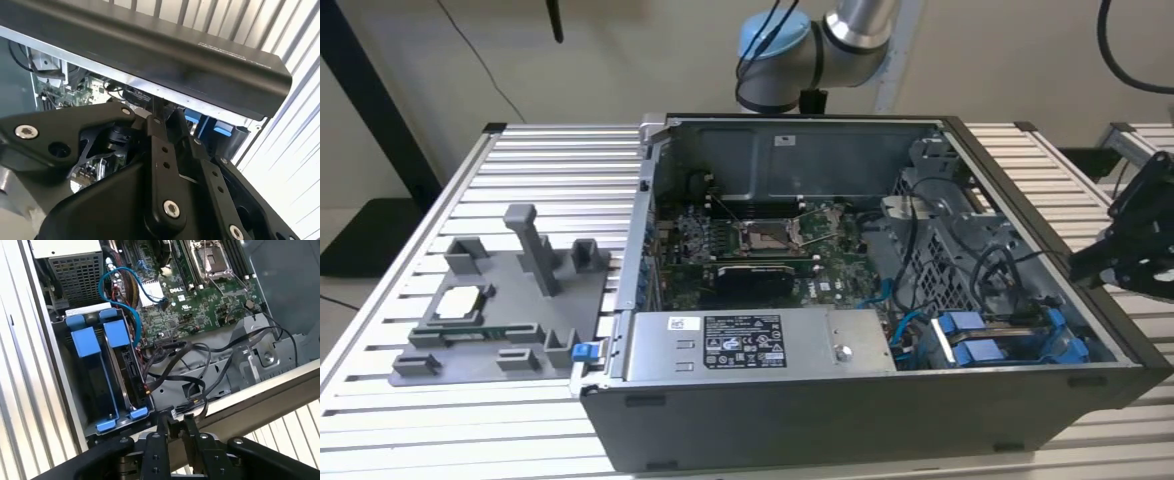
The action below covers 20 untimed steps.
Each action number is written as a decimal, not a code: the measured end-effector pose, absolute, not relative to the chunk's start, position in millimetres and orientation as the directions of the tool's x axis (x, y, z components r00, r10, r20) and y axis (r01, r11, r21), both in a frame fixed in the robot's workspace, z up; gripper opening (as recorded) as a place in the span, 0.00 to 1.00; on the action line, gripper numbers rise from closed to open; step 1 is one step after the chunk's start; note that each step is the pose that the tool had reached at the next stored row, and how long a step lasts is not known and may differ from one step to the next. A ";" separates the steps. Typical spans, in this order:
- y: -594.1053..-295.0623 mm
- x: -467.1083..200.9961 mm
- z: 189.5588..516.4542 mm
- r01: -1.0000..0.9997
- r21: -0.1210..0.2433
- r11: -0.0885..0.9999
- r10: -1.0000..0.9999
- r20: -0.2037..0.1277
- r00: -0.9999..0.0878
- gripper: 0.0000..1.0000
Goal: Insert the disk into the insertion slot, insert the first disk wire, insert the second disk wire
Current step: 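Insert the second disk wire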
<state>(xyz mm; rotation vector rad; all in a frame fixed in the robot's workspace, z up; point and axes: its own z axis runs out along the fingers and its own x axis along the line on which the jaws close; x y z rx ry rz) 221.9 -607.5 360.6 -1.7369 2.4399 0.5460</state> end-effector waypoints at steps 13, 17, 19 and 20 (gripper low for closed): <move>-609.6 214.8 373.0 -0.928 0.240 0.285 -0.884 -0.309 -0.351 0.00; -609.7 198.8 380.3 -0.928 0.239 0.284 -0.884 -0.310 -0.350 0.00; -609.6 189.9 381.9 -0.929 0.239 0.284 -0.884 -0.310 -0.350 0.00; -609.7 185.2 382.4 -0.929 0.239 0.284 -0.884 -0.310 -0.350 0.00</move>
